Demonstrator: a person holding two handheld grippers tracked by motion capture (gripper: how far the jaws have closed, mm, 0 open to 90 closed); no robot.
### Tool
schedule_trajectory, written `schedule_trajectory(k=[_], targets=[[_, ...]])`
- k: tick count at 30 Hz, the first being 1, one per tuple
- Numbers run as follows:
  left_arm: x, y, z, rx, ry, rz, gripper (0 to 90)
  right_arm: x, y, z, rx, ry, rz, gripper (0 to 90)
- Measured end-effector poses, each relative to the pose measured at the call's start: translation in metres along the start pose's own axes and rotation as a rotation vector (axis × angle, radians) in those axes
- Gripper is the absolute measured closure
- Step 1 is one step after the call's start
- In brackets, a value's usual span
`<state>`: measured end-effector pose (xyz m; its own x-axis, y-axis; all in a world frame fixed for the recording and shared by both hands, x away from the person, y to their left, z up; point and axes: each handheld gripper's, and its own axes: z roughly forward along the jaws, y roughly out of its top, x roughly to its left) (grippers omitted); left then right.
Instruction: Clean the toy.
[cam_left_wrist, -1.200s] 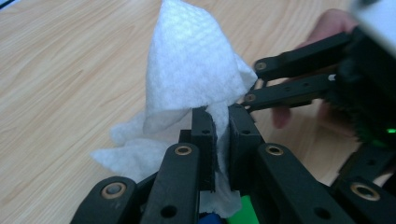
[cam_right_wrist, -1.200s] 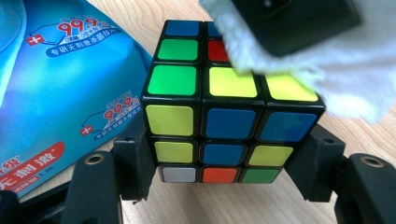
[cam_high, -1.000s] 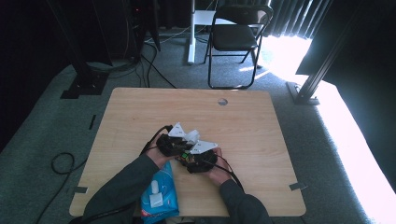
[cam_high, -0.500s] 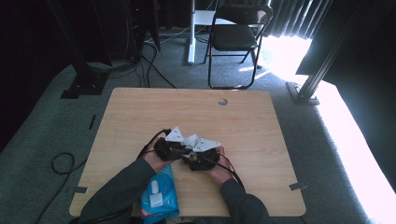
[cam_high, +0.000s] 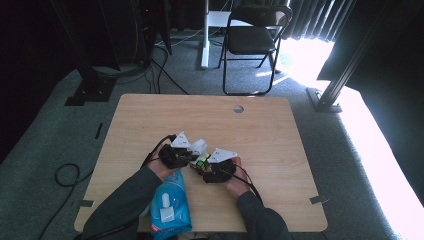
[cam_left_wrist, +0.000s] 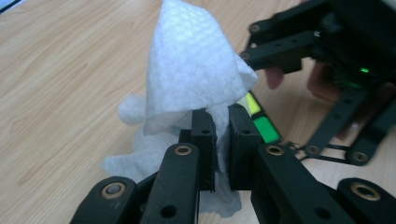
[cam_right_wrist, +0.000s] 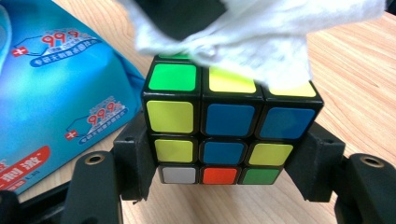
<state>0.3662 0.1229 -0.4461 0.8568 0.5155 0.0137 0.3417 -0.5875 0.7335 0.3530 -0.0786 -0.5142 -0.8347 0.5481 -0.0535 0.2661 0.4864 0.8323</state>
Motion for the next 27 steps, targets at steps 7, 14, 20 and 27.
schedule_trajectory(k=[7, 14, 20, 27], targets=[[0.016, -0.006, -0.003, 0.016, 0.060, -0.048, 83.7, 0.002, 0.001, 0.000, -0.004, 0.014, -0.012, 34.1], [0.027, -0.016, -0.007, 0.021, 0.072, -0.090, 83.8, -0.002, 0.002, -0.005, -0.028, 0.010, -0.004, 34.1], [0.027, -0.020, -0.007, 0.007, 0.049, -0.083, 83.9, -0.003, 0.003, -0.007, -0.038, 0.012, -0.001, 34.1], [0.025, -0.020, -0.008, -0.002, 0.038, -0.060, 83.9, -0.004, 0.004, -0.011, -0.052, 0.027, 0.000, 34.2]])
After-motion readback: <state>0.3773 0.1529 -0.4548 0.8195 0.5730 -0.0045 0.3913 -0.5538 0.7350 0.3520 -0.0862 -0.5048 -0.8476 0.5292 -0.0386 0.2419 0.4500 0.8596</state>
